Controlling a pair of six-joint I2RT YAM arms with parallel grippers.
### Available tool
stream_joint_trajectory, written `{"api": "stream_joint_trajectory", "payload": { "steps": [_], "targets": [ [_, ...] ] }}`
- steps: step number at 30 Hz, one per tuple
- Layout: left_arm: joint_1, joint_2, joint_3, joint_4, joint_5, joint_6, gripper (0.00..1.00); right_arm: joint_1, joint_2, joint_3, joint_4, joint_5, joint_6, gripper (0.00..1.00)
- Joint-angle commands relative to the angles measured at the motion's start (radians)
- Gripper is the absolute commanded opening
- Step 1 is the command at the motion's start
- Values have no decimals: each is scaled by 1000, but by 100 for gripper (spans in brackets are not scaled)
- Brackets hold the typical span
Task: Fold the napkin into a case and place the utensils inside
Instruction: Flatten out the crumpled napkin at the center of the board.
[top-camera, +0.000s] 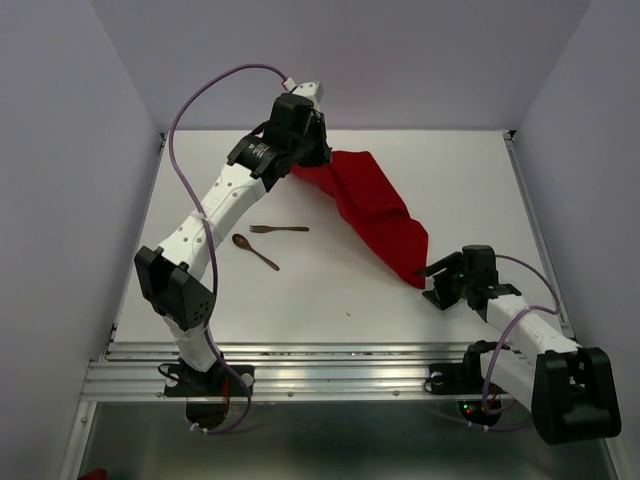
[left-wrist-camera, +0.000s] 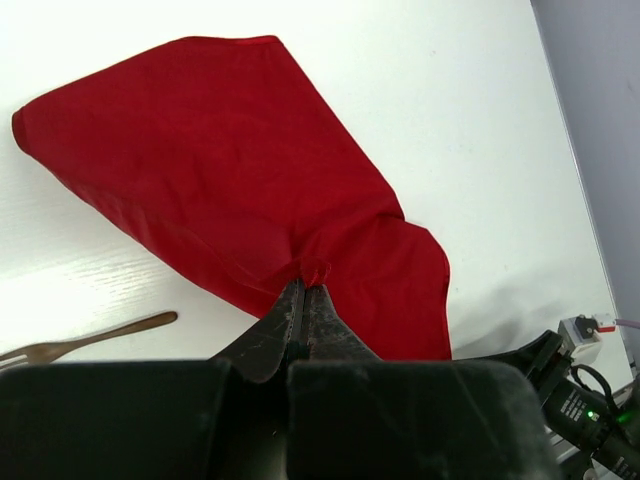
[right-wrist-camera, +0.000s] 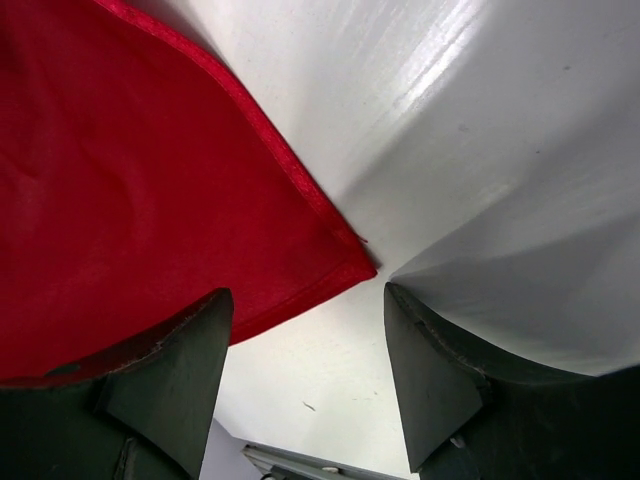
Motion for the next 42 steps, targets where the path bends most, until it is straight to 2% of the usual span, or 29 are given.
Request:
{"api": "stream_joint_trajectory", "payload": {
  "steps": [1, 4, 8, 14, 18, 21, 25, 31, 36, 42],
  "targets": [
    [-2, -16, 28, 11, 3, 7, 0, 8, 37, -66, 20, 32, 36, 68],
    [-2, -20, 31, 5, 3, 7, 0, 8, 60, -80, 72, -10, 56, 68],
    [-2, -22, 19, 13, 5, -4, 0, 8, 47, -90, 62, -27, 71, 68],
    [-2, -17, 11, 27, 20, -7, 0, 25, -76, -167, 85, -96, 163, 66],
    [-2, 1, 20, 27, 22, -10, 0, 59, -179, -156, 11, -56, 201, 68],
    [-2, 7, 22, 28, 25, -9, 0, 68, -205, -161, 29, -59, 217, 70],
    [-2, -2, 8, 50, 23, -4, 0, 102, -161, -160, 111, -87, 252, 70],
    [-4, -28, -58, 104, 45, -6, 0, 182, -14, -91, 273, -38, 299, 71],
    [-4, -26, -49, 75, 45, 8, 0, 235, 48, -60, 384, 44, 365, 71],
    [-4, -40, -52, 64, 46, 23, 0, 287, 126, -37, 418, 73, 411, 72]
  ]
}}
